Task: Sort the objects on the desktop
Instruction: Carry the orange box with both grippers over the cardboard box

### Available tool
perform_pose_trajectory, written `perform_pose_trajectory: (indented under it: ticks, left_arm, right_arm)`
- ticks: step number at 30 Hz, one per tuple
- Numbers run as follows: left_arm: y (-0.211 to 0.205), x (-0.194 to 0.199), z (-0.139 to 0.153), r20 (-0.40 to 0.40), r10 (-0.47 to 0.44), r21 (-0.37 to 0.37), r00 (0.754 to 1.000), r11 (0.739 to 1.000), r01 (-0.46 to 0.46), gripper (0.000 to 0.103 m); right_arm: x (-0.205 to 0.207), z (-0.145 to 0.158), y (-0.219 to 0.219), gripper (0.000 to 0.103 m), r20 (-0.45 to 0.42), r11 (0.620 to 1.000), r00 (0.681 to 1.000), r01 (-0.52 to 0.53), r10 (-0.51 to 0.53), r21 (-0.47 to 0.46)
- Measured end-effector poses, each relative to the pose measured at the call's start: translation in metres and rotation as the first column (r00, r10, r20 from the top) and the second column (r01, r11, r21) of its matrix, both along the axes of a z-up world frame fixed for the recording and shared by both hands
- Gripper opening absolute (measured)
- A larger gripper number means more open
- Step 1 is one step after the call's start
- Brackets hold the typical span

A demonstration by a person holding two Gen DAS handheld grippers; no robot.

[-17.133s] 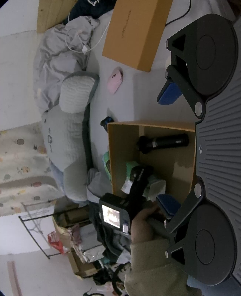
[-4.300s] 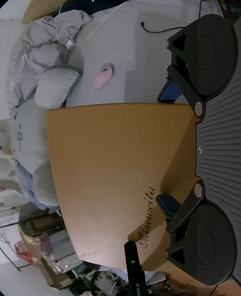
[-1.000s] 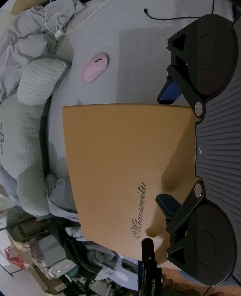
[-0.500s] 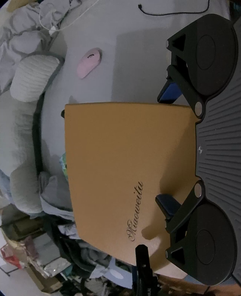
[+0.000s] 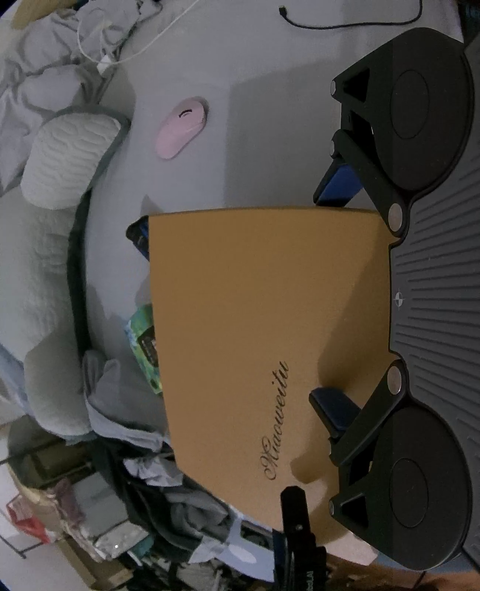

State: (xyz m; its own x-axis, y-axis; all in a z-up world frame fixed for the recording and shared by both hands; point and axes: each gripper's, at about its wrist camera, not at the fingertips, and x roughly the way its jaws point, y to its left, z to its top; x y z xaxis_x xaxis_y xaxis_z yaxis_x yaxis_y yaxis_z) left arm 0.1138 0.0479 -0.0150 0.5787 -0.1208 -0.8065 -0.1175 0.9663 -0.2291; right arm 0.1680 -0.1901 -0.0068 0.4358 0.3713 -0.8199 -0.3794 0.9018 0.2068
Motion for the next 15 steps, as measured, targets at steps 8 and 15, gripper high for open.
perform_pose_trajectory:
  ticks: [8,15]
  left_arm:
    - [-0.003,0.001,-0.002,-0.003,-0.007,0.019,1.0,1.0,0.007,0.103]
    - [-0.004,0.001,-0.008,-0.012,-0.006,0.027,1.0,1.0,0.006,0.103]
  right_arm:
    - [-0.003,-0.007,-0.003,0.103,-0.015,1.0,1.0,0.002,-0.002,0.002]
    - [-0.005,-0.013,-0.001,0.103,-0.015,1.0,1.0,-0.003,0.003,-0.008]
